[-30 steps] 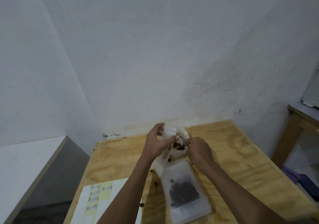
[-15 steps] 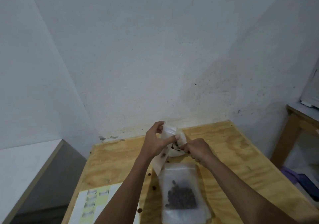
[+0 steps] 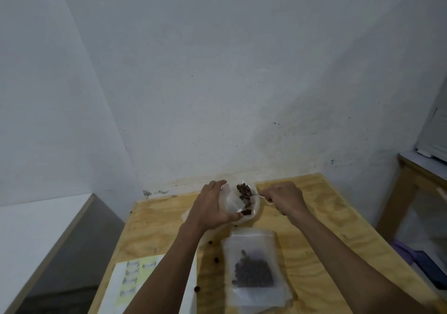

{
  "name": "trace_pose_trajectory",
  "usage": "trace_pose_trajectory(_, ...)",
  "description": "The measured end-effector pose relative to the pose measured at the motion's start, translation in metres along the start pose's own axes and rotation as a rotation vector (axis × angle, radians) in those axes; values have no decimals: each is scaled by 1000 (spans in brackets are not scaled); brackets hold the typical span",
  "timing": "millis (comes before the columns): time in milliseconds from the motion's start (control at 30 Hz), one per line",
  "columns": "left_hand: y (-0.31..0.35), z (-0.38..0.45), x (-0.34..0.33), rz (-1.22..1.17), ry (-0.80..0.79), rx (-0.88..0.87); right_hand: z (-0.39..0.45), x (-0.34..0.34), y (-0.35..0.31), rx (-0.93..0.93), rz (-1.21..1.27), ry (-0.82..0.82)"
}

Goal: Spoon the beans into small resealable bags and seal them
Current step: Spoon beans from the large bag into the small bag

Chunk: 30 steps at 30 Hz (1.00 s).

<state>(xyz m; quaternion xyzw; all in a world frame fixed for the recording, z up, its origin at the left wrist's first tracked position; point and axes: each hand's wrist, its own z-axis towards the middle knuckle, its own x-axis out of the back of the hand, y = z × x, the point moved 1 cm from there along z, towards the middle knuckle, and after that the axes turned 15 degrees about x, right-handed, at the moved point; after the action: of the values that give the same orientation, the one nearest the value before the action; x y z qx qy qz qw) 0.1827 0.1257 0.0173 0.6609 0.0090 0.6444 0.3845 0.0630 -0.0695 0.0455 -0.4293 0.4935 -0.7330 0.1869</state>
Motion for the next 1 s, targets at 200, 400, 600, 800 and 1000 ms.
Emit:
trace_pose_trajectory(200, -4, -12, 13, 23, 113, 8, -12, 6, -21, 123, -33, -62)
trace_pose_trajectory(400, -11, -21, 25, 92, 189, 16, -29, -2, -36, 307, -269, -94)
trace_pose_trajectory(600, -26, -22, 30, 104, 243, 39, -34, -10, -32, 373, -346, -13)
trace_pose_trajectory(800, -20, -17, 21, -155, 127, 65, -25, -18, -11, 217, -537, -8)
trace_pose_trajectory(1000, 9, -6, 2, -315, -47, 110, -20, -27, 11, 207, -733, -39)
